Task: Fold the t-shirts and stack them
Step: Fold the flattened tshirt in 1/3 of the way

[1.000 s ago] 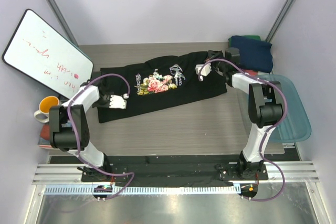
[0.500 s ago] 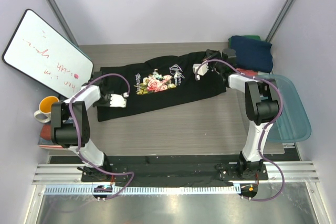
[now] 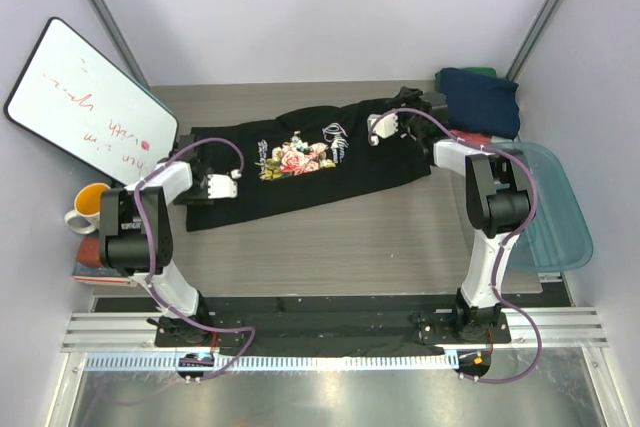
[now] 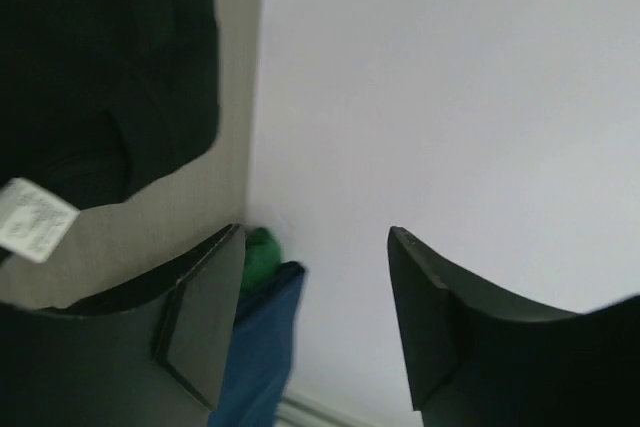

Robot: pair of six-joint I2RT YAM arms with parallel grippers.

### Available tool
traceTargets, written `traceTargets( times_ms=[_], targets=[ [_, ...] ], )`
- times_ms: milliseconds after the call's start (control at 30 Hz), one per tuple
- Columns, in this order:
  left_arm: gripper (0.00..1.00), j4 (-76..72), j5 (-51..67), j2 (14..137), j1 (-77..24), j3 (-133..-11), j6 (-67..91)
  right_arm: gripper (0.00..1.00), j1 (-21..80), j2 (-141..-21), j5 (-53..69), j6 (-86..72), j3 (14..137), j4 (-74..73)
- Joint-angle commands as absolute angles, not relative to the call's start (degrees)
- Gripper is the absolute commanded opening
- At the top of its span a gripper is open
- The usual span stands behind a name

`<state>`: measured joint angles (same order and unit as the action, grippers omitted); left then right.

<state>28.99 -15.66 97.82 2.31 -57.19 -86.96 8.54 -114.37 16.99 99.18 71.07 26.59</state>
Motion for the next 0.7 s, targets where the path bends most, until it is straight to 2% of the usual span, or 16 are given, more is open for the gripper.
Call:
traceTargets(
  times_ms=[0, 33, 67, 133, 167, 200, 267, 300, 333, 500, 667],
  targets=[
    [0.53, 24.17, -14.78, 95.02, 2.64, -60.55, -82.8, 0.58, 8.35, -109.69, 11.34, 91.15, 74.44, 14.36],
    [0.53, 24.26, -12.42, 93.88, 2.55, -61.17, -82.62, 0.54, 8.18, -109.17, 10.55, 89.4, 75.49, 10.58],
    [0.56, 24.26, -11.17, 93.26, 2.46, -61.35, -82.44, 0.4, 7.74, -108.99, 10.46, 88.43, 76.02, 3.76],
    [0.58, 24.52, -8.45, 92.03, 2.37, -61.35, -82.97, 0.22, 7.12, -109.07, 10.98, 86.23, 78.29, -4.17],
    [0.57, 24.87, -7.83, 91.76, 2.03, -61.35, -83.14, 0.07, 6.68, -109.33, 10.9, 85.44, 78.92, -9.96],
    [0.55, 25.83, -6.95, 91.58, 1.93, -61.35, -83.49, 0.01, 6.51, -109.51, 10.99, 84.82, 79.45, -12.02],
    [0.28, 27.06, -4.85, 90.97, 1.41, -61.0, -83.76, 0.01, 6.07, -110.3, 10.55, 83.5, 80.16, -15.73],
    [0.08, 28.29, -3.96, 90.71, 1.23, -60.91, -83.67, 0.01, 5.8, -110.56, 10.55, 82.89, 80.16, -16.43],
    [0.0, 29.43, -3.0, 90.36, 1.14, -61.0, -83.58, 0.01, 5.63, -110.74, 10.55, 82.79, 80.68, -17.48],
    [0.0, 40.76, 7.19, 87.1, 0.53, -63.01, -84.9, 0.01, 4.84, -111.71, 12.56, 83.14, 82.7, -26.79],
    [0.0, 50.71, 8.62, 87.1, -1.4, -64.95, -86.48, 0.01, 4.57, -112.15, 17.83, 86.57, 85.6, -40.15]
  ],
)
